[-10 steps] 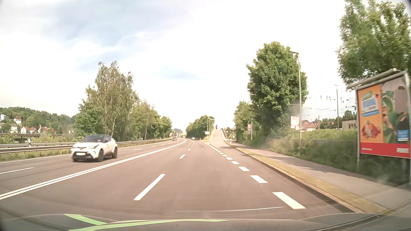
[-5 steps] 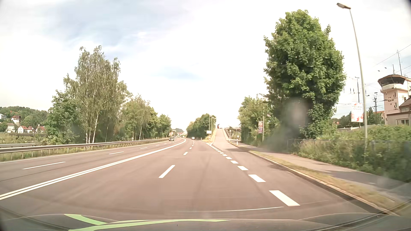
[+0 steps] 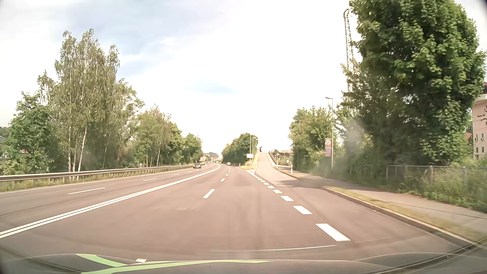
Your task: Follow the waypoints while adhering to traffic rules and regulations
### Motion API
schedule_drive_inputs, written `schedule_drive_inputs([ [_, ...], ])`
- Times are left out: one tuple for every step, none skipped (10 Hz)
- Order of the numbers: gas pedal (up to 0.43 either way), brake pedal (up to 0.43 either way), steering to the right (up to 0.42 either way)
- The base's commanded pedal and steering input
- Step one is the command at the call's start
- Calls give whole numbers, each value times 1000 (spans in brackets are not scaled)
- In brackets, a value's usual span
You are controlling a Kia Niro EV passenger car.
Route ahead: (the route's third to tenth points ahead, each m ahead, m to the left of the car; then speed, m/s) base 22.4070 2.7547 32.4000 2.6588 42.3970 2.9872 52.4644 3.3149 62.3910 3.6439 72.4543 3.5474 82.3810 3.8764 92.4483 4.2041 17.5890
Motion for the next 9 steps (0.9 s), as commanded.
schedule_drive_inputs([
  [87,0,-2],
  [87,0,-2],
  [87,0,-2],
  [87,0,-2],
  [87,0,-2],
  [87,0,-2],
  [87,0,-2],
  [87,0,-2],
  [87,0,-2],
])
